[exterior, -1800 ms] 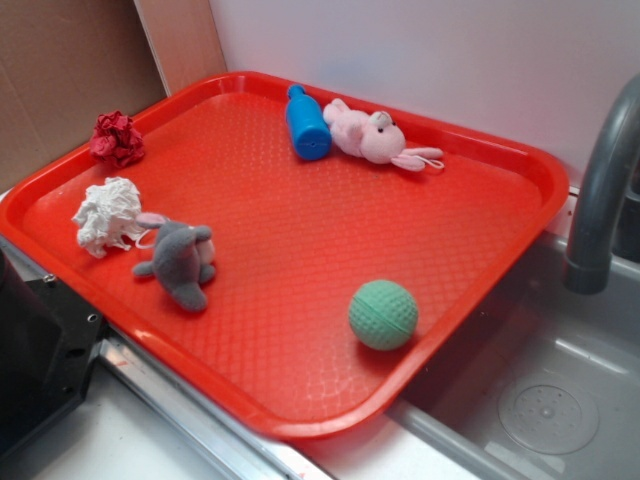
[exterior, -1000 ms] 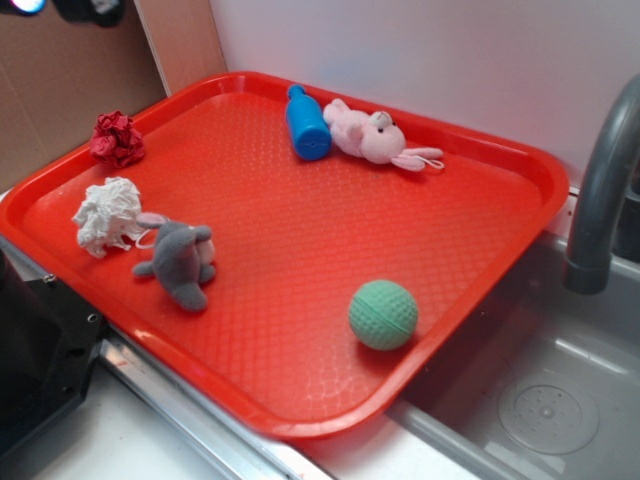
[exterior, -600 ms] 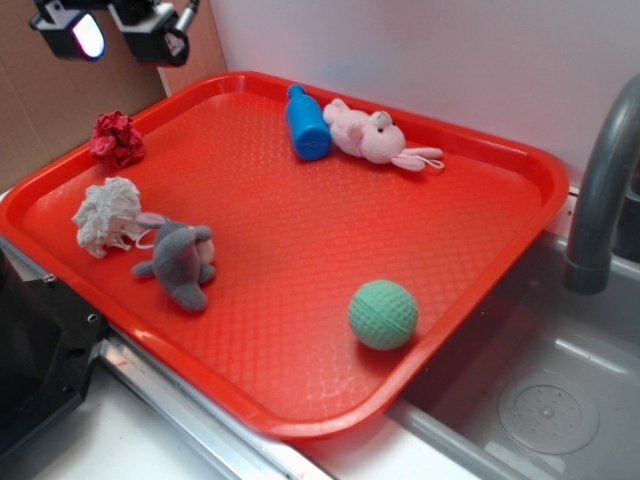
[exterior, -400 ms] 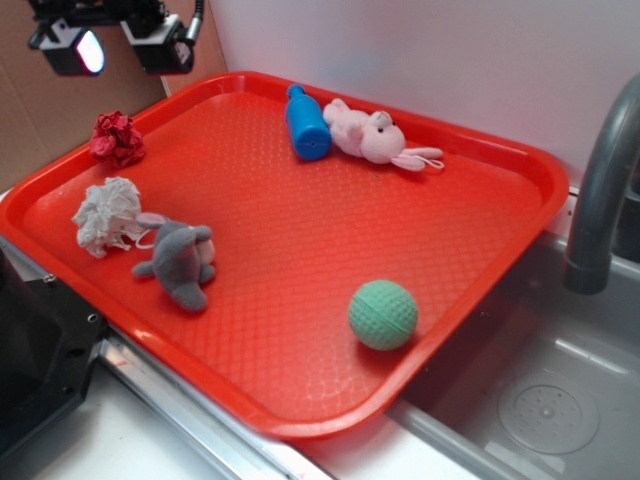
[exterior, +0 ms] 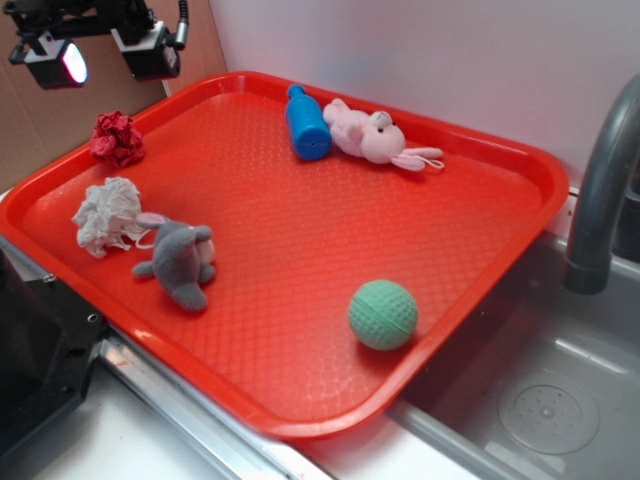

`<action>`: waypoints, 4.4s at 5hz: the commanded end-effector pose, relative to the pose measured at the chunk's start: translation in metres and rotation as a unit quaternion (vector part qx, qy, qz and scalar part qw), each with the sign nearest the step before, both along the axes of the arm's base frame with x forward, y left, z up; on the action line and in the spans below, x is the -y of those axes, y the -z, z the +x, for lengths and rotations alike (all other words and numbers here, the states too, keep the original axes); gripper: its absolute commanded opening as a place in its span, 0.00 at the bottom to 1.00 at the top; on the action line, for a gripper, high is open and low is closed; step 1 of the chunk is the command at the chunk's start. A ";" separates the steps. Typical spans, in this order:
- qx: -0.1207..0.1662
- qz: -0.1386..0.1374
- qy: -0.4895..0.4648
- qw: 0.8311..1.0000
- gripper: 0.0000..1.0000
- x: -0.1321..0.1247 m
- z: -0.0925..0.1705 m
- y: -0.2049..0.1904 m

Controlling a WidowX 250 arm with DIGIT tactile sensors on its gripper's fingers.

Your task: Grab the red paper.

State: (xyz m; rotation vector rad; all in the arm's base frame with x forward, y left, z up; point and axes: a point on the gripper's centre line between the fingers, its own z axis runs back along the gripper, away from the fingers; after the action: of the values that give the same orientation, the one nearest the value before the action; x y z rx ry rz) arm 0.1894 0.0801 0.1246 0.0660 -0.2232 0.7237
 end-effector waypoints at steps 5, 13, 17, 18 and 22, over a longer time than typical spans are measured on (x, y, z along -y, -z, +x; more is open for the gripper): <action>-0.014 0.051 -0.183 0.982 1.00 -0.089 0.015 0.097; -0.019 0.074 -0.169 0.983 0.00 -0.092 0.017 0.115; 0.032 0.050 -0.146 0.988 0.00 -0.077 0.007 0.067; 0.061 0.063 -0.158 0.984 1.00 -0.081 0.023 0.064; 0.080 0.059 -0.167 0.981 1.00 -0.092 0.064 0.064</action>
State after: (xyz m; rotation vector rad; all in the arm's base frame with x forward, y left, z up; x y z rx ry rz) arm 0.2513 0.1686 0.0479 0.1663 -0.3673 1.0690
